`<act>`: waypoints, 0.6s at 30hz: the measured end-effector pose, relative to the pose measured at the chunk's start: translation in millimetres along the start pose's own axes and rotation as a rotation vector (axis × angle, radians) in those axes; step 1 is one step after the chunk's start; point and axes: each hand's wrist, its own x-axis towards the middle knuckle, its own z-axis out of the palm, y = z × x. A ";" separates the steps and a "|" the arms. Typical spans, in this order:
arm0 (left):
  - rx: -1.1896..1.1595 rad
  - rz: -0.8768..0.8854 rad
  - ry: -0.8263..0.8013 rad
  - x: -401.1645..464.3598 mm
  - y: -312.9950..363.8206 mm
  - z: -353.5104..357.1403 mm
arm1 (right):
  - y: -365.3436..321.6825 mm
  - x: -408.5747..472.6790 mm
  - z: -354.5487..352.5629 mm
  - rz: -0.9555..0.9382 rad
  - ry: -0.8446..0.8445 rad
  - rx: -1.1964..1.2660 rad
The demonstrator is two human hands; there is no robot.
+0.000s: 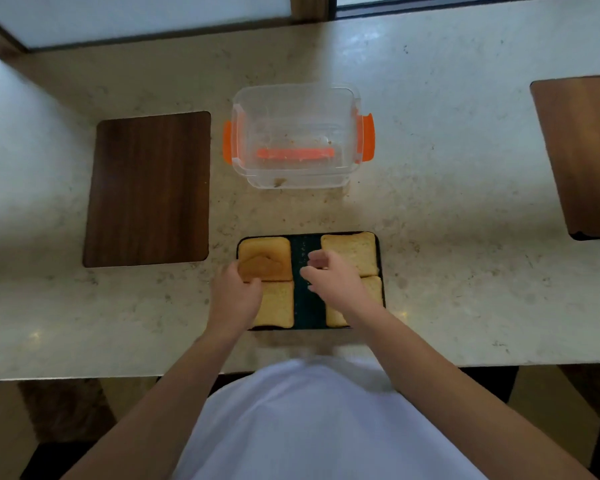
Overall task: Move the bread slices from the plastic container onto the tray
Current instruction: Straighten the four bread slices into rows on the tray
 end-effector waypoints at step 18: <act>-0.274 -0.216 -0.120 38.8 -11.9 -28.0 | -25.7 21.5 32.5 0.191 -0.004 0.111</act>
